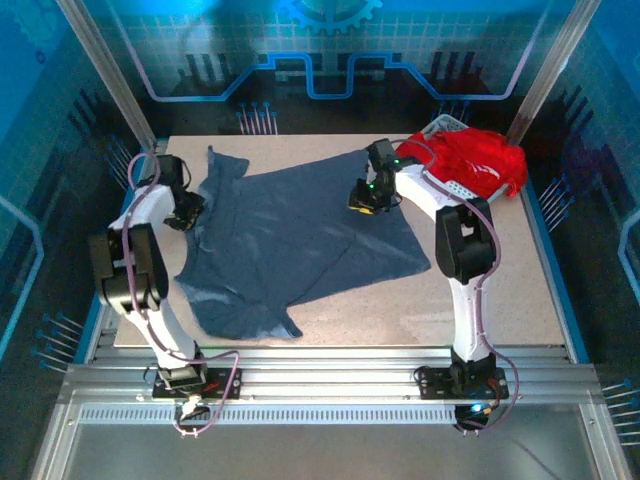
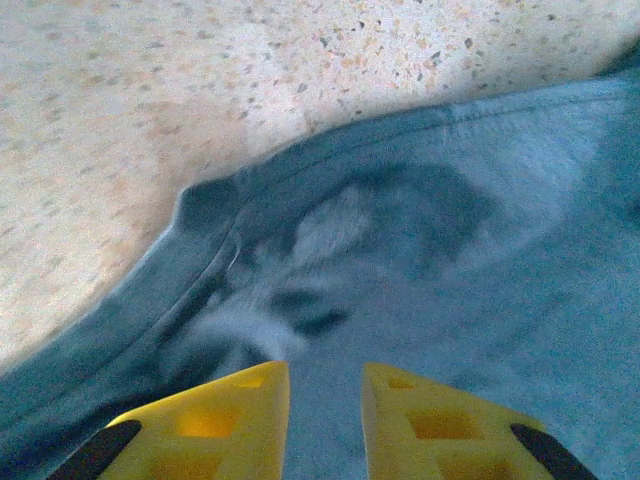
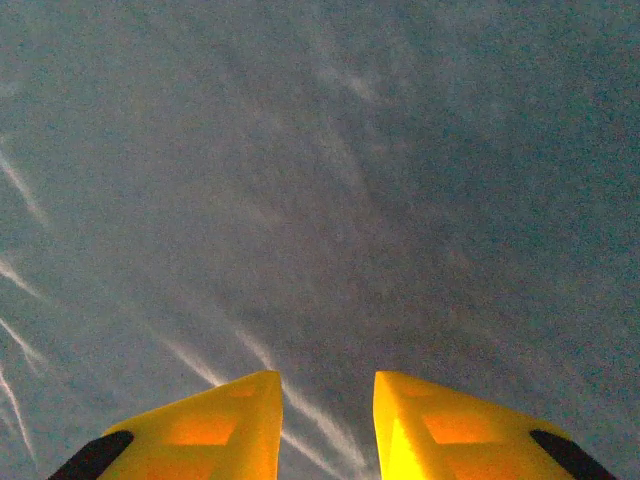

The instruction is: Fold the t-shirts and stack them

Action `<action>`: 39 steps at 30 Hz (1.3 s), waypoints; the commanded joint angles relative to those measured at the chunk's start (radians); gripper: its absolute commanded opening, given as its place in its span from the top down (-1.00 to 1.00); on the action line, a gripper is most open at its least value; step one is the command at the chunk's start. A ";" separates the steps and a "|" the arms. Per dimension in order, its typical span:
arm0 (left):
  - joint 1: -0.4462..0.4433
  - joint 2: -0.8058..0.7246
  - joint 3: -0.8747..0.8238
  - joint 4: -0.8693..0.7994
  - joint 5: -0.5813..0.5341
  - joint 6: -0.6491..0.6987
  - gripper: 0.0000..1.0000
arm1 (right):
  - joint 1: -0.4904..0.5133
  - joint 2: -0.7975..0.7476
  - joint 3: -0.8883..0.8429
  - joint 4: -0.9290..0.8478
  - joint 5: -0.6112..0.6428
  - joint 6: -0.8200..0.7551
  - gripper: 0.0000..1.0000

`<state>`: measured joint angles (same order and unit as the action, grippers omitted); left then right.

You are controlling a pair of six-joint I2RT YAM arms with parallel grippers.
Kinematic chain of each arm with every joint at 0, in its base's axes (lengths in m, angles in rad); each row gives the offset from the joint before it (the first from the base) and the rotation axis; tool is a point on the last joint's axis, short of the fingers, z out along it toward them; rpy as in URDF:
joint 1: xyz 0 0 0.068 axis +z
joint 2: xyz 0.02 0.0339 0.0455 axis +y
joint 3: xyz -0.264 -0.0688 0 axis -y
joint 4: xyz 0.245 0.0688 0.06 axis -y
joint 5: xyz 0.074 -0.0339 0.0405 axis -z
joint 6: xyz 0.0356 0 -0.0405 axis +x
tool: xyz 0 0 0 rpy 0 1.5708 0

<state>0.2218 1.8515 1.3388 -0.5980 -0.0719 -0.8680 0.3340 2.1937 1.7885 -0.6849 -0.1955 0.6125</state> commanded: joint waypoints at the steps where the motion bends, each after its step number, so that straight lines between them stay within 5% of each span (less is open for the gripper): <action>1: 0.014 0.112 0.085 0.008 0.028 0.051 0.51 | 0.009 0.051 0.069 -0.048 -0.024 0.009 0.38; 10: 0.095 0.267 0.155 -0.149 -0.027 -0.050 0.77 | 0.009 0.038 0.082 -0.059 -0.035 0.025 0.37; 18: 0.205 0.144 -0.011 -0.145 -0.075 -0.148 0.76 | 0.015 0.065 0.103 -0.067 -0.055 0.029 0.36; 21: 0.209 0.125 -0.004 -0.101 -0.027 -0.129 0.59 | 0.018 0.094 0.135 -0.079 -0.059 0.027 0.35; 24: 0.178 0.091 0.045 -0.103 -0.031 -0.100 0.19 | 0.020 0.124 0.176 -0.090 -0.062 0.020 0.35; 26: 0.138 0.062 0.087 -0.130 -0.066 -0.071 0.11 | 0.020 0.156 0.208 -0.103 -0.066 0.015 0.35; 34: -0.037 0.055 0.054 -0.166 0.023 -0.130 0.27 | 0.031 0.233 0.271 -0.128 -0.059 0.026 0.37; 39: -0.082 0.188 0.084 -0.155 0.135 -0.161 0.37 | 0.030 0.258 0.277 -0.134 -0.050 0.052 0.37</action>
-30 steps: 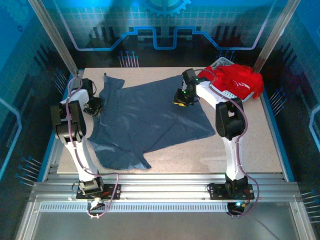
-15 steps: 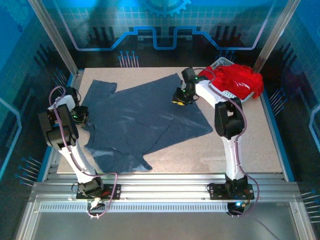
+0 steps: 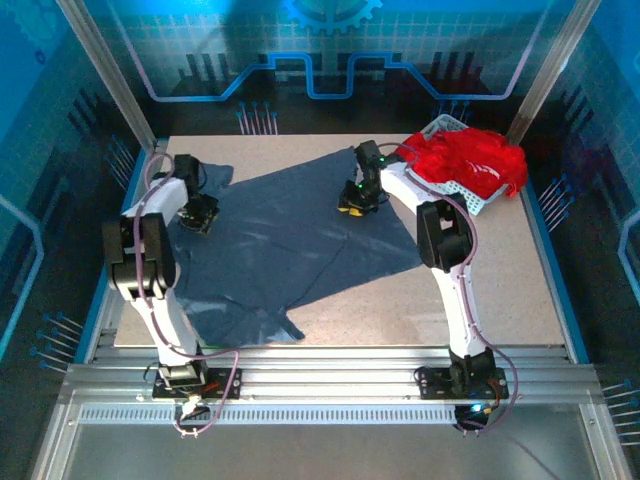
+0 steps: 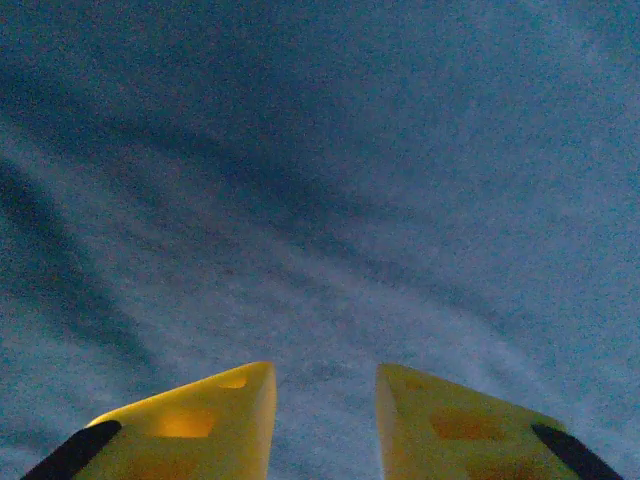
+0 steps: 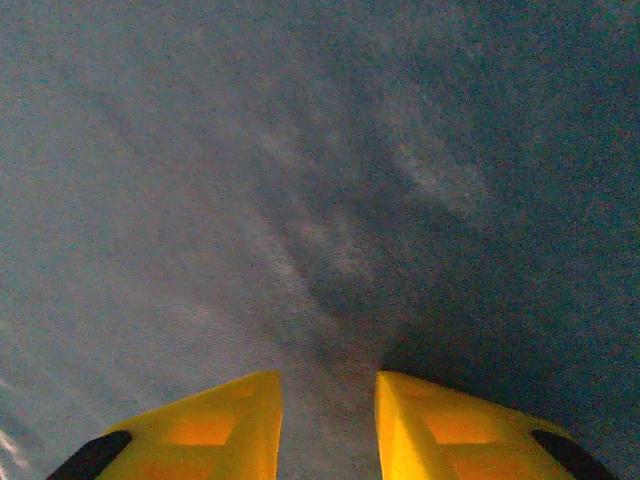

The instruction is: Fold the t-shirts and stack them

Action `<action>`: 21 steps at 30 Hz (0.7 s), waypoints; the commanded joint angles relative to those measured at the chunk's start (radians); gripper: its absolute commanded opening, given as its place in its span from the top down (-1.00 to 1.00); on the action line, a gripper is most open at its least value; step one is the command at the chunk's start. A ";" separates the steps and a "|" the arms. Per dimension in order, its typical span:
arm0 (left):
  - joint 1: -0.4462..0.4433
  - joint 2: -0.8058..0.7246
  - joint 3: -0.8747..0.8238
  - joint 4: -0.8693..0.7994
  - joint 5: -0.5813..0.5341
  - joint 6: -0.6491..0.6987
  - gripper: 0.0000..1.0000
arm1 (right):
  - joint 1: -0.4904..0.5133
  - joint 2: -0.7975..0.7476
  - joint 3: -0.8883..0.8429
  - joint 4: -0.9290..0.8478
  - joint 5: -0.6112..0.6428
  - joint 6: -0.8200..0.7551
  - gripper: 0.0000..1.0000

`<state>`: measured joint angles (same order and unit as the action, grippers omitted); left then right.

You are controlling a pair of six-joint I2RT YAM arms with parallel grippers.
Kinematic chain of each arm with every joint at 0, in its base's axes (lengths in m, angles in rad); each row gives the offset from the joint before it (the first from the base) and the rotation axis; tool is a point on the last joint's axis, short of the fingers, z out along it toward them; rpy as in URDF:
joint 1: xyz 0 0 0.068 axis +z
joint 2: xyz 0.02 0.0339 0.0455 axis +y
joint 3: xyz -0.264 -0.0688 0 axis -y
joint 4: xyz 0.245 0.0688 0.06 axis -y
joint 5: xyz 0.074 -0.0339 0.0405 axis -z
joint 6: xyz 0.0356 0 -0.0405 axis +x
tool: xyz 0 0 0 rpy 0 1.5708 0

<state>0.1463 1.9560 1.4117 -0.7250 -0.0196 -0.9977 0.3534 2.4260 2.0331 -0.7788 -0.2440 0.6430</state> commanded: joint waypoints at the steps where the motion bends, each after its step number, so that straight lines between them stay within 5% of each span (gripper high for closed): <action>1: -0.012 0.106 0.027 -0.028 0.088 -0.032 0.38 | 0.008 0.031 0.036 -0.044 0.001 0.025 0.38; 15: -0.020 0.604 0.711 -0.104 0.261 0.080 0.41 | -0.101 0.187 0.231 -0.149 0.023 0.109 0.41; 21: -0.021 0.726 1.006 -0.066 0.303 0.085 0.23 | -0.152 0.285 0.436 -0.136 -0.006 0.099 0.37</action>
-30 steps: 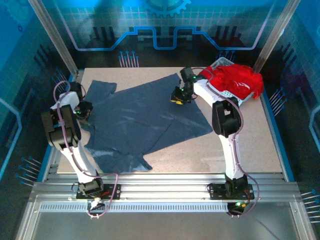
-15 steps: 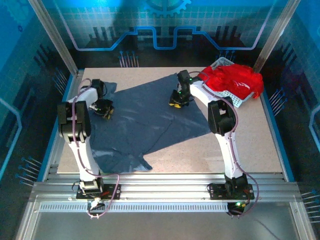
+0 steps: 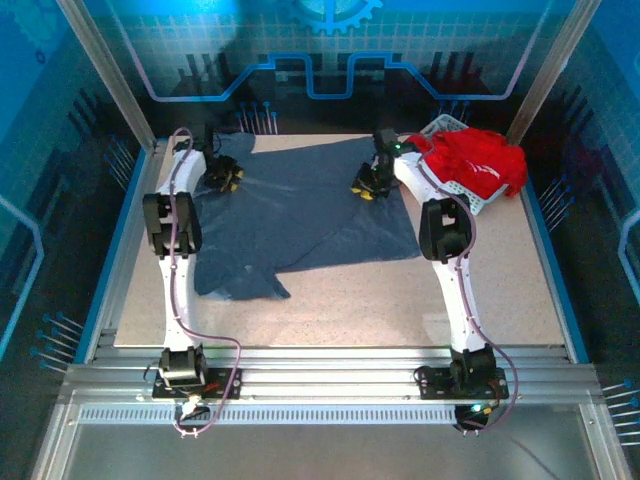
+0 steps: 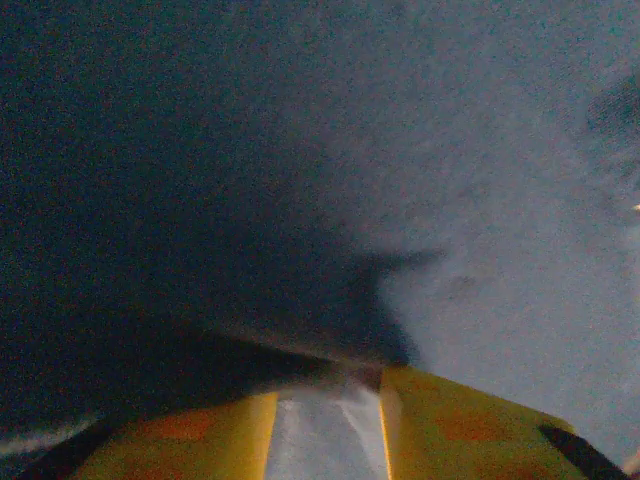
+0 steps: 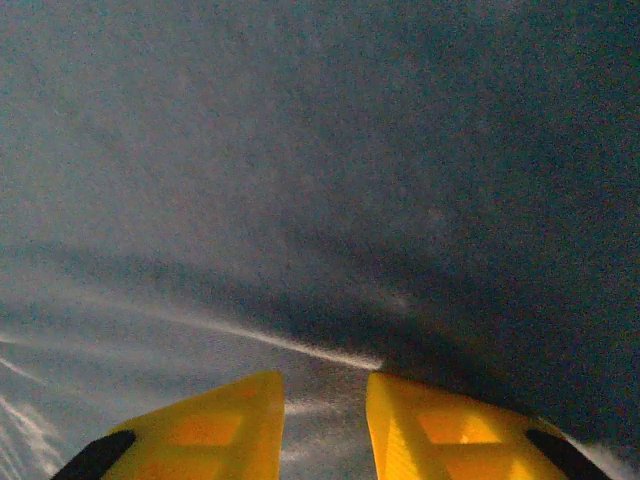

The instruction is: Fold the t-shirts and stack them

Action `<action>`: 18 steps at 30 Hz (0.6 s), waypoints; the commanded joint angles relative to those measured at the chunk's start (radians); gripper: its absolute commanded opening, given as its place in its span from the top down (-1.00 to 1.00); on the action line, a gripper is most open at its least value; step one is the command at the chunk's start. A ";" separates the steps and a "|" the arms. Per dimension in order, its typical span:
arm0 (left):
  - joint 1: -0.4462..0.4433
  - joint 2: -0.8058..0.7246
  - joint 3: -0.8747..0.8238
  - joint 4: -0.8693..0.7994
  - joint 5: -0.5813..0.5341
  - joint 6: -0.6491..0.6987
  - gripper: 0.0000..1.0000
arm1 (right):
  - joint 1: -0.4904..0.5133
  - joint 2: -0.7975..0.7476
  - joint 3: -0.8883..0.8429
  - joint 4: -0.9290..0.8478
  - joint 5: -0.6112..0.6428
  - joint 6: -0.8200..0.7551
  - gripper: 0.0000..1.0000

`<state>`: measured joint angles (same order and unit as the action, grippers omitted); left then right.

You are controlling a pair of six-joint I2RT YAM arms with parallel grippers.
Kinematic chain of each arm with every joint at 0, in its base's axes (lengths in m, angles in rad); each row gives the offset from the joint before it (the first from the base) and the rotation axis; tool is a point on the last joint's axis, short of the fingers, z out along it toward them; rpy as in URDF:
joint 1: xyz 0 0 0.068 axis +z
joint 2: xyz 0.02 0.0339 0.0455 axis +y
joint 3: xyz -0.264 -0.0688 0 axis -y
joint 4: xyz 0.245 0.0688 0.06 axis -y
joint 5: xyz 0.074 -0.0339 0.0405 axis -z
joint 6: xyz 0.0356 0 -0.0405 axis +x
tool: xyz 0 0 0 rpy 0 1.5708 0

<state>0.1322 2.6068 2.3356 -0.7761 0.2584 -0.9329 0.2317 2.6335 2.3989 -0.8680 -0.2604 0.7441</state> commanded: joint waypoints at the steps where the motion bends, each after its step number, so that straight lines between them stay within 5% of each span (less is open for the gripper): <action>1: -0.008 0.068 0.102 -0.015 0.021 0.029 0.18 | -0.032 0.088 0.104 -0.044 -0.003 -0.016 0.35; 7: -0.035 -0.246 -0.117 -0.025 -0.140 0.095 -0.05 | -0.021 -0.017 0.117 -0.017 -0.046 -0.081 0.29; 13: -0.088 -0.616 -0.634 -0.082 -0.209 0.108 0.01 | 0.005 -0.372 -0.311 0.134 -0.009 -0.033 0.29; 18: -0.182 -0.800 -1.006 -0.059 -0.127 0.002 0.01 | 0.020 -0.661 -0.721 0.225 0.031 0.035 0.27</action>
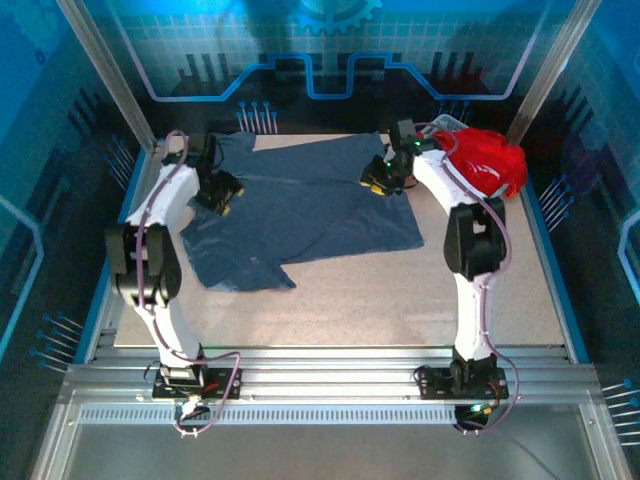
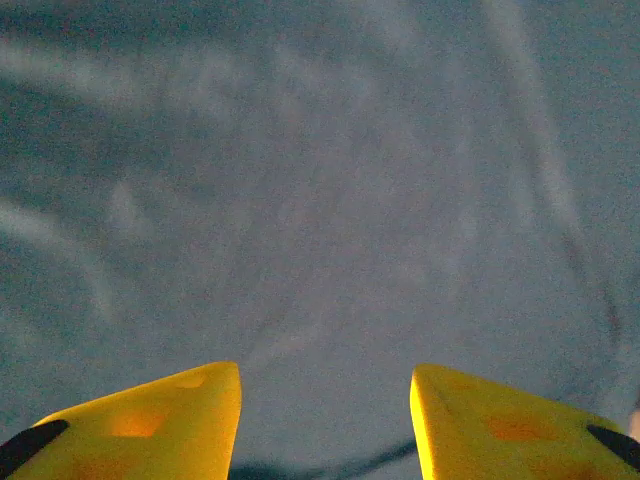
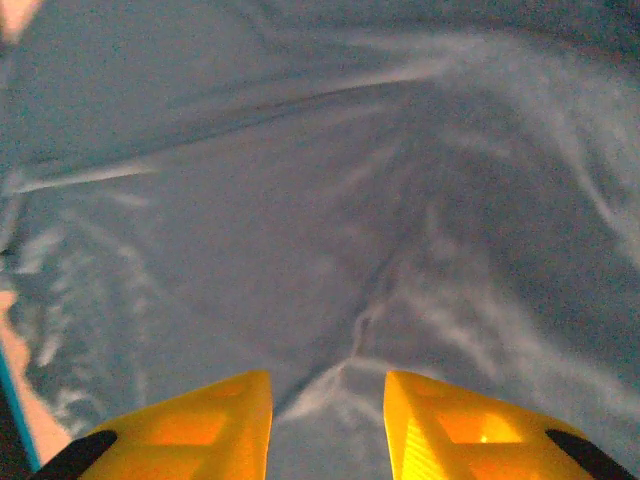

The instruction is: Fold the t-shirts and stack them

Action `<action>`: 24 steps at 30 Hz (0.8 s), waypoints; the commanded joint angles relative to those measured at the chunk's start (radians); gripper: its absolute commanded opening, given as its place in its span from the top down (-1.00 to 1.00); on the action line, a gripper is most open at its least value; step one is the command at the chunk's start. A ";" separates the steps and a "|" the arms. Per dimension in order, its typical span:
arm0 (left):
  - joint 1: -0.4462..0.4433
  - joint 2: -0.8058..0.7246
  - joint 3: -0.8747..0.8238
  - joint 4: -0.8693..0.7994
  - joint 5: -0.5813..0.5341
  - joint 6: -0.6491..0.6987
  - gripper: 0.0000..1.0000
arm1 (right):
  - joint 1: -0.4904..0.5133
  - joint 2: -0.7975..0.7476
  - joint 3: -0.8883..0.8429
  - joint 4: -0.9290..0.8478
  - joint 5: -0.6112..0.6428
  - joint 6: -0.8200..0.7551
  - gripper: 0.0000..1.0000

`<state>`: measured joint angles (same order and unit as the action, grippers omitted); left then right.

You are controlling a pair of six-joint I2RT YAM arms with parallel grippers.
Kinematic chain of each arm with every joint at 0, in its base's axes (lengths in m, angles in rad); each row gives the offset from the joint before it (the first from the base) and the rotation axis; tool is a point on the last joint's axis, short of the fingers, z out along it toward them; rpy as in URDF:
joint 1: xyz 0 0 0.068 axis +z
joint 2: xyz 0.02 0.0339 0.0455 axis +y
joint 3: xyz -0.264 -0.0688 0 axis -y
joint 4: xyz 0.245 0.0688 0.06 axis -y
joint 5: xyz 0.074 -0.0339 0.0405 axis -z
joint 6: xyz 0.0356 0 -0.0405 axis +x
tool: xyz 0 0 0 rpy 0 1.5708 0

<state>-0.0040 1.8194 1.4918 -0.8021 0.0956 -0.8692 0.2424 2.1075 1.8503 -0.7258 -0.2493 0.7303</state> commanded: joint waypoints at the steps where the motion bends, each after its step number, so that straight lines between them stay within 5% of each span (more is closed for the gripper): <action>1: -0.060 -0.037 -0.218 -0.007 0.056 -0.109 0.00 | 0.008 -0.182 -0.248 0.108 0.015 0.058 0.26; 9: -0.141 -0.105 -0.382 0.117 0.041 -0.444 -0.01 | -0.023 -0.400 -0.547 0.116 -0.006 0.000 0.27; 24: -0.143 -0.010 -0.330 0.097 -0.024 -0.531 0.06 | -0.043 -0.443 -0.635 0.152 -0.036 -0.008 0.31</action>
<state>-0.1413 1.7805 1.1267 -0.7124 0.0933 -1.3655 0.2054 1.6810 1.2263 -0.5823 -0.2630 0.7364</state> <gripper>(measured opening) 0.473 0.348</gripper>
